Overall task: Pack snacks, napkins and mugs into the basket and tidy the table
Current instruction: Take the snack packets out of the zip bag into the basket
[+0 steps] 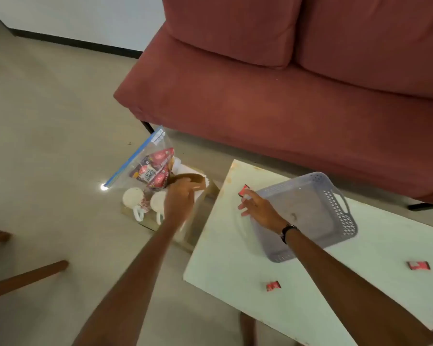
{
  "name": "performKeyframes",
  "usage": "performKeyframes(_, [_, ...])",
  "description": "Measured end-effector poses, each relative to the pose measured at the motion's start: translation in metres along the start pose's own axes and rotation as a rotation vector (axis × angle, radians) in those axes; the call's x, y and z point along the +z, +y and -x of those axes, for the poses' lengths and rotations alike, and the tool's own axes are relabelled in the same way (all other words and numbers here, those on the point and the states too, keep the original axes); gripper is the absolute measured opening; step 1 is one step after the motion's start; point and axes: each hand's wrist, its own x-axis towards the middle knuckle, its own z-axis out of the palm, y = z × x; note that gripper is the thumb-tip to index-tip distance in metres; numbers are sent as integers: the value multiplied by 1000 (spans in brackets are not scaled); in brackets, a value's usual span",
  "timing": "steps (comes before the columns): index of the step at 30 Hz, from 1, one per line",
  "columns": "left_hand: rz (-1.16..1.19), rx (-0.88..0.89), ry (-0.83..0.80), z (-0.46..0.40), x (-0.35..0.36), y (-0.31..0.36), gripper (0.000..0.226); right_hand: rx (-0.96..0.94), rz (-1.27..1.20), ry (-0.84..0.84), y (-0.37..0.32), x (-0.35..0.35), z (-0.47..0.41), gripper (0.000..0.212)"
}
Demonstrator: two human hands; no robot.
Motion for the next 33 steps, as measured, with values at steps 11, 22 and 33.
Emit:
performKeyframes(11, [-358,-239,232,-87,-61,-105,44,40,-96,-185,-4,54,-52,29])
performKeyframes(22, [-268,-248,391,-125,-82,-104,23,-78,-72,-179,-34,70,-63,20])
performKeyframes(33, [100,-165,338,-116,-175,30,21,-286,-124,-87,-122,37,-15,25])
